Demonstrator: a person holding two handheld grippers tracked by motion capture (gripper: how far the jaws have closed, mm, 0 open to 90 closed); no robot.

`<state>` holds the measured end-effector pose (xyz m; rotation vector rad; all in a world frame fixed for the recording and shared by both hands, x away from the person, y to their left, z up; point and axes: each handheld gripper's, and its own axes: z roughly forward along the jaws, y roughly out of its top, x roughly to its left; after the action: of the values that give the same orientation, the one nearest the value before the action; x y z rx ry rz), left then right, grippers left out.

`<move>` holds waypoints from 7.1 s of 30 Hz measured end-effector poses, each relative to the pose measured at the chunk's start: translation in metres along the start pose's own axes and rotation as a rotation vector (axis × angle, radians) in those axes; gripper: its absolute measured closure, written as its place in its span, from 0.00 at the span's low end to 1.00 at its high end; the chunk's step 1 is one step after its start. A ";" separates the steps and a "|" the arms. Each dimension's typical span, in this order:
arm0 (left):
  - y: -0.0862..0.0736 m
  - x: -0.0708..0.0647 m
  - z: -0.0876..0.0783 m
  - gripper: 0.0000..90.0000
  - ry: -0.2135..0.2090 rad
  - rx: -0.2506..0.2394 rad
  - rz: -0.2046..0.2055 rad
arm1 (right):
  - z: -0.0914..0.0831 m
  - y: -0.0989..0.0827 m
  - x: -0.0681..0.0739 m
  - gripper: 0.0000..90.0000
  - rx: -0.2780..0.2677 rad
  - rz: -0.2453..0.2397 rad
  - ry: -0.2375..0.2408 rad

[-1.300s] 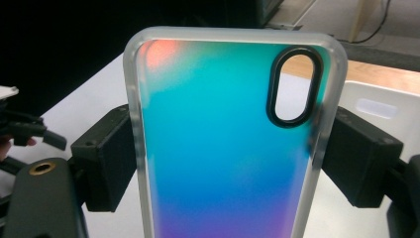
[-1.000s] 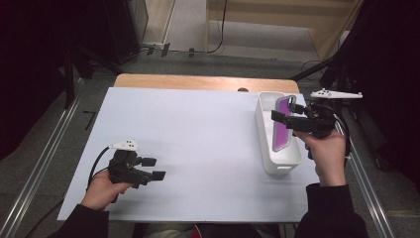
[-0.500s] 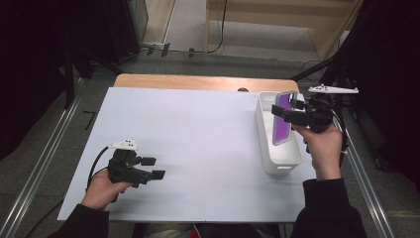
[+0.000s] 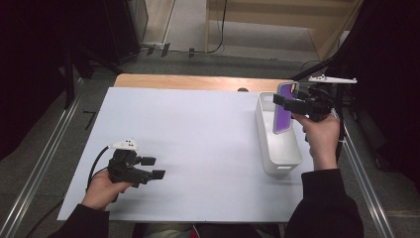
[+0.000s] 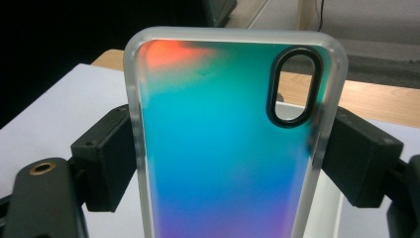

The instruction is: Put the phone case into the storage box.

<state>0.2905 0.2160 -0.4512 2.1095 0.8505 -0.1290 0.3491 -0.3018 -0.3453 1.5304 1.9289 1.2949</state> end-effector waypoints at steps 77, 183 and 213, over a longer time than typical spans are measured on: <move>-0.001 0.002 0.000 0.29 0.005 -0.010 -0.012 | 0.115 0.023 -0.042 0.16 0.008 0.081 -0.279; 0.000 0.001 0.003 0.29 0.015 -0.004 0.000 | 0.090 -0.002 -0.016 0.11 0.206 -0.028 -0.170; -0.001 0.001 0.002 0.29 0.023 -0.003 -0.004 | 0.061 -0.018 0.026 0.14 0.209 -0.168 -0.019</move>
<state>0.2915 0.2158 -0.4530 2.1106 0.8682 -0.1056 0.3750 -0.2522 -0.3852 1.4304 2.1857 1.0322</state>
